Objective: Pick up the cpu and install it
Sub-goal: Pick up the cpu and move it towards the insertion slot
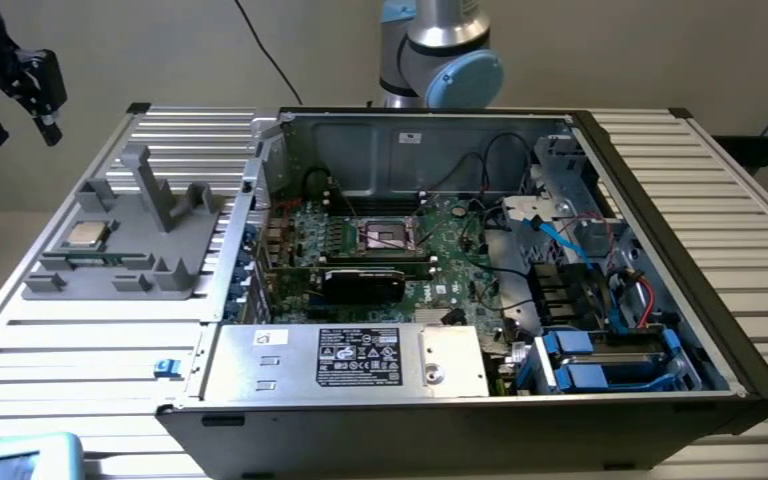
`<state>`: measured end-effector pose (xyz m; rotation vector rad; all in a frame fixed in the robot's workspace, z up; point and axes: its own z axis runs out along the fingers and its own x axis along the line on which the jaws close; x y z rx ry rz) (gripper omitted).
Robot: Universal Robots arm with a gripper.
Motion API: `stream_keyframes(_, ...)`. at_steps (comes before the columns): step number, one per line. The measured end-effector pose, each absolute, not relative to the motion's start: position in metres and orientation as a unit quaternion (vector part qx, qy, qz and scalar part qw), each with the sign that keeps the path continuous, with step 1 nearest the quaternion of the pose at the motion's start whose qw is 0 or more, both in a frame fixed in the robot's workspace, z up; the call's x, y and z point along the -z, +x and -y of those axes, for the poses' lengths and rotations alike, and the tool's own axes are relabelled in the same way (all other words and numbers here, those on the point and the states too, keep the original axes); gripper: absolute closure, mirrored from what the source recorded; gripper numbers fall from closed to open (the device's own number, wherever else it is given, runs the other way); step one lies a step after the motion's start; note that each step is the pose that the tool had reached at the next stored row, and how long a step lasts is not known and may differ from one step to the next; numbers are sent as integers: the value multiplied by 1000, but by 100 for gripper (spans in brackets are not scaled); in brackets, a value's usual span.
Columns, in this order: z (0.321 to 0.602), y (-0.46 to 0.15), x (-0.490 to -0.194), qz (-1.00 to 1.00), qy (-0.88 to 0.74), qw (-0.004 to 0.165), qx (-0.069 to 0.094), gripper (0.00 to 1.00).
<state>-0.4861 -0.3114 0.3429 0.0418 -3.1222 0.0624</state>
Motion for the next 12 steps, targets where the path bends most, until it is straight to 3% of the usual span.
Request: stream_keyframes(12, 312, -486, -324, 1000, 14, 9, -10, 34)
